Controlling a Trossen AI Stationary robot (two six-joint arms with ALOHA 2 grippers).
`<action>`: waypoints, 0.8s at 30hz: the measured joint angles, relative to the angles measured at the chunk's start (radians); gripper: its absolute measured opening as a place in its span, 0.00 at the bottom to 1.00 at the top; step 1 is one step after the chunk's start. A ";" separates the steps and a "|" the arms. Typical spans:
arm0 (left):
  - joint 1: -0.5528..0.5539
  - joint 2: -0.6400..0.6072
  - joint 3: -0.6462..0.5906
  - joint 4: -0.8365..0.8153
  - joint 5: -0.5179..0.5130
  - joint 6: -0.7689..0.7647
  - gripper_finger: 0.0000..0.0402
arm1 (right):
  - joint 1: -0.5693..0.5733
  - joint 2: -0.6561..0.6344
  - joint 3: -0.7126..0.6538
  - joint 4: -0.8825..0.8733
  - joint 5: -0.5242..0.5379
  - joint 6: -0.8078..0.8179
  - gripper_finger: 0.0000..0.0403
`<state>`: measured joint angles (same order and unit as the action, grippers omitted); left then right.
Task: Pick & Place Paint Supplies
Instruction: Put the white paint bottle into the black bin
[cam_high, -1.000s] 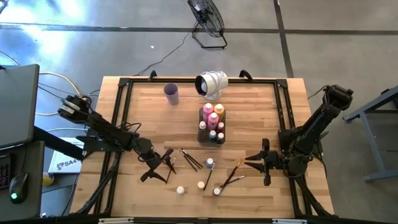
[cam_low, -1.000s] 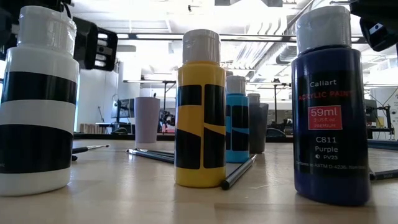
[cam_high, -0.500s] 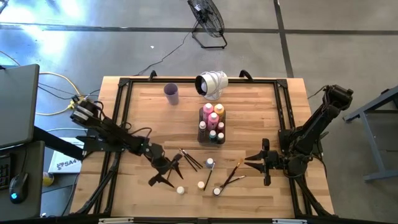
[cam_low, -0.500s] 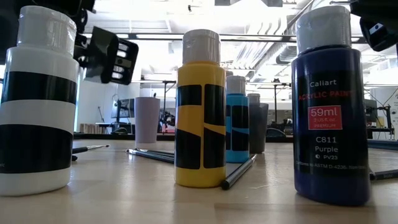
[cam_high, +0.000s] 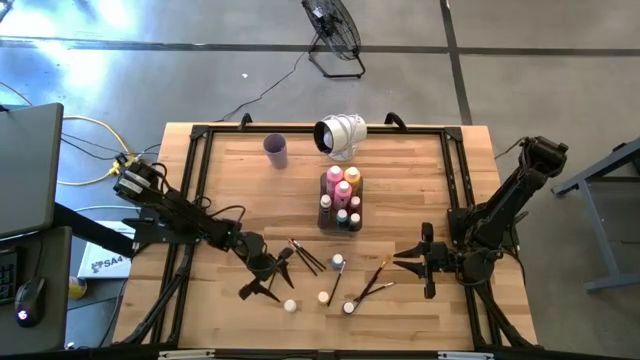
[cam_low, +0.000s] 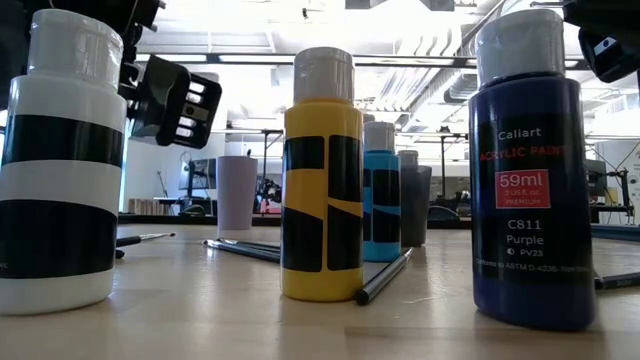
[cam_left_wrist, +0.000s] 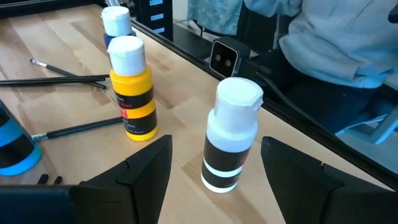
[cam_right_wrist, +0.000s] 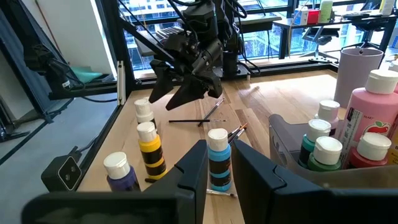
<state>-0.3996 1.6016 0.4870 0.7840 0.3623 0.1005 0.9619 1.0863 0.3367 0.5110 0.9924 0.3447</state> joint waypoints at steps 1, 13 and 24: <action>0.000 0.000 0.000 0.000 0.007 0.000 0.60 | 0.000 0.000 0.000 0.000 0.000 0.000 0.16; 0.000 0.000 0.000 0.041 0.029 -0.001 0.60 | 0.000 0.000 0.000 0.000 0.000 0.000 0.16; -0.002 0.038 0.044 0.053 0.055 -0.001 0.60 | 0.000 0.000 0.000 -0.008 0.000 0.000 0.16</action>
<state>-0.4015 1.6394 0.5311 0.8374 0.4176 0.0992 0.9619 1.0866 0.3370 0.5026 0.9924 0.3443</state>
